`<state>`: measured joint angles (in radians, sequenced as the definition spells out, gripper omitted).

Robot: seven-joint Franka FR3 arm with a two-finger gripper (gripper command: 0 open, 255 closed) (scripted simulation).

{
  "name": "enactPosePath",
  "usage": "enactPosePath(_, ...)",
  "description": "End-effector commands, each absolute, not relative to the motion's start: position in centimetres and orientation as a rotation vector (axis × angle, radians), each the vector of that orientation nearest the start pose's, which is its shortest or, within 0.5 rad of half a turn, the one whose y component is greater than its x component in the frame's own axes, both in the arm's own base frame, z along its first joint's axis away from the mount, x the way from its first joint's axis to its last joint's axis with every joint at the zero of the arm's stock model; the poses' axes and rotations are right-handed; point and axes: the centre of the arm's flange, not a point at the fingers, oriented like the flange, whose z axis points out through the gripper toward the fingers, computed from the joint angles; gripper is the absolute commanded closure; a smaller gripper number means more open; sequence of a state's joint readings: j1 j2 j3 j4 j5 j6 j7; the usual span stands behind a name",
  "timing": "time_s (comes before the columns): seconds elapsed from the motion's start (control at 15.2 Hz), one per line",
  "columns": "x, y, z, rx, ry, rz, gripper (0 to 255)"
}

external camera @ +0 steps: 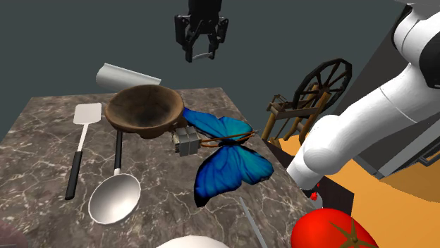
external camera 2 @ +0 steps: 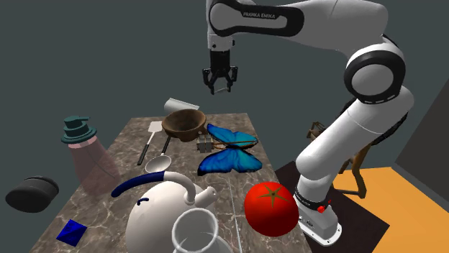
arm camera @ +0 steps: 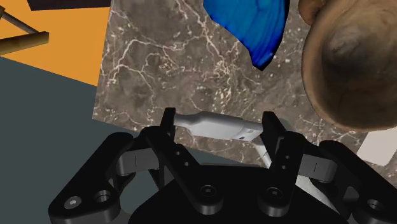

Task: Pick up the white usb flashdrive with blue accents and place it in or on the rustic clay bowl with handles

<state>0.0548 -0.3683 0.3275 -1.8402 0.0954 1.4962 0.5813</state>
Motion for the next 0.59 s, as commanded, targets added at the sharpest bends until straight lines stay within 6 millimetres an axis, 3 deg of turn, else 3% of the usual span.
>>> enactPosePath(0.0,38.6,22.4,66.3,-3.140,0.335,-0.023,255)
enactPosePath(0.53,38.7,33.0,66.5,-3.140,0.335,-0.023,255)
